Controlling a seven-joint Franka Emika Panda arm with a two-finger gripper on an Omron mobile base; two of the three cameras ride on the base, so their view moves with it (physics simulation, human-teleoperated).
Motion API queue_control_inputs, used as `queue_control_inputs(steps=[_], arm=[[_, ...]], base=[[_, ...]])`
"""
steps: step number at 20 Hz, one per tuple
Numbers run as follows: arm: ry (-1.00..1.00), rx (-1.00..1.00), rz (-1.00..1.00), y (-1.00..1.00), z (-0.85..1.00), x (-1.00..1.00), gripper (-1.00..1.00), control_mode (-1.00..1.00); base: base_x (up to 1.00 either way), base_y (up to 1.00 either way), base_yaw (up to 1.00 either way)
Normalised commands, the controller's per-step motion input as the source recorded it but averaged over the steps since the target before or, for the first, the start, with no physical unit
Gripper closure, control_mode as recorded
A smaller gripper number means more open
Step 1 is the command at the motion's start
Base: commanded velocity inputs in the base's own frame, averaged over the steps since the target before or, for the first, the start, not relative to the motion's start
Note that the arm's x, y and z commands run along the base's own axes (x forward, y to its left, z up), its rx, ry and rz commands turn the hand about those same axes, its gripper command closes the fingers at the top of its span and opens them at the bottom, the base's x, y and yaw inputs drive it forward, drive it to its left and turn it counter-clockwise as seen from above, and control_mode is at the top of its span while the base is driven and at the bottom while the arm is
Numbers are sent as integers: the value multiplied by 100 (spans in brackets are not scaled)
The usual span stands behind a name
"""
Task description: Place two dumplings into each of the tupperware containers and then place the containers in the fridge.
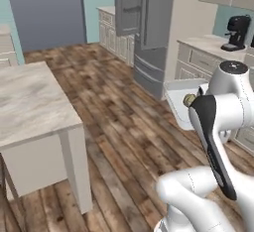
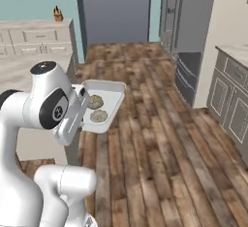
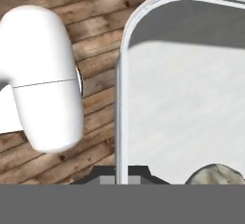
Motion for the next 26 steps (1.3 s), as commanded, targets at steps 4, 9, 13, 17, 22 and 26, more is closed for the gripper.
queue_control_inputs(steps=[4,9,13,17,22,26], arm=[[0,0,0,0,0,0,100,100],[0,0,0,0,0,0,100,100],[0,0,0,0,0,0,100,100],[0,0,0,0,0,0,100,100],[0,0,0,0,0,0,100,100],[0,0,0,0,0,0,100,100]], base=[[90,-47,31],[93,-58,38],[99,-30,31],[86,-49,28],[97,-25,17],[100,-14,9]])
